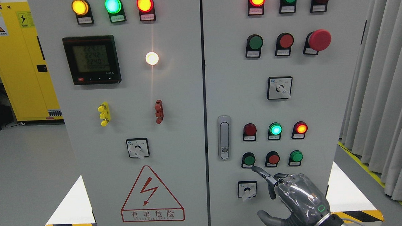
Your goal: Press green start button
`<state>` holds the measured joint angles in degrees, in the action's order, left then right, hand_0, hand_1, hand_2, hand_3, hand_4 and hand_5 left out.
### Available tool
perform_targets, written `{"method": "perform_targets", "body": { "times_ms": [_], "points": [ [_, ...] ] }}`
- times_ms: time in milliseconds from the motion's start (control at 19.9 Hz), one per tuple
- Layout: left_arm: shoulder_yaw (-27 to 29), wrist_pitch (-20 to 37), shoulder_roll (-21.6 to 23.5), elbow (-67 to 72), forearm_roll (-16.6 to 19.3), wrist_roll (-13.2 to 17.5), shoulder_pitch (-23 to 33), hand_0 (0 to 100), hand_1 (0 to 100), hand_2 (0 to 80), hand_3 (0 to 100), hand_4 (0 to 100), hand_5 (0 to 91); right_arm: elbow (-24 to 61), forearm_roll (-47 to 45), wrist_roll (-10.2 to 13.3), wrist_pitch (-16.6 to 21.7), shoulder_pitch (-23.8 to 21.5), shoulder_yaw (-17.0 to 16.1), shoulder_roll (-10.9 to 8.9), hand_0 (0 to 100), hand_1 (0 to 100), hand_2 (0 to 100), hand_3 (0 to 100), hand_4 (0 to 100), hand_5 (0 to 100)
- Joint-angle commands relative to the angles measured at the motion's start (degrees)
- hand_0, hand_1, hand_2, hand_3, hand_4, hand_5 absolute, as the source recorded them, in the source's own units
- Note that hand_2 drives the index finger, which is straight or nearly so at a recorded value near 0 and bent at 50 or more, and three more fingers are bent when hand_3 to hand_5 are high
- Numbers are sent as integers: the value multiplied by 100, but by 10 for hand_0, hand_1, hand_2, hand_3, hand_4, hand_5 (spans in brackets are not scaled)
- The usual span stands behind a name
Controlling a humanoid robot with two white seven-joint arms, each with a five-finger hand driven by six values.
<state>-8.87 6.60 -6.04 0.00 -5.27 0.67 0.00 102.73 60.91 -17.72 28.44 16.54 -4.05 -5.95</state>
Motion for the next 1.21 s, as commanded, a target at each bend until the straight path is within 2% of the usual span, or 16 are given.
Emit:
{"method": "perform_targets", "body": {
  "times_ms": [0, 1155],
  "points": [
    [0, -1, -3, -158, 0, 4, -123, 120, 556, 0, 0, 0, 0, -429, 35, 5, -14, 148, 27, -3, 253, 657, 0, 729, 683, 742],
    [0, -1, -3, -158, 0, 4, -123, 120, 556, 0, 0, 0, 0, -341, 26, 40, -32, 210, 27, -11, 263, 657, 0, 711, 681, 738]
  ]
}}
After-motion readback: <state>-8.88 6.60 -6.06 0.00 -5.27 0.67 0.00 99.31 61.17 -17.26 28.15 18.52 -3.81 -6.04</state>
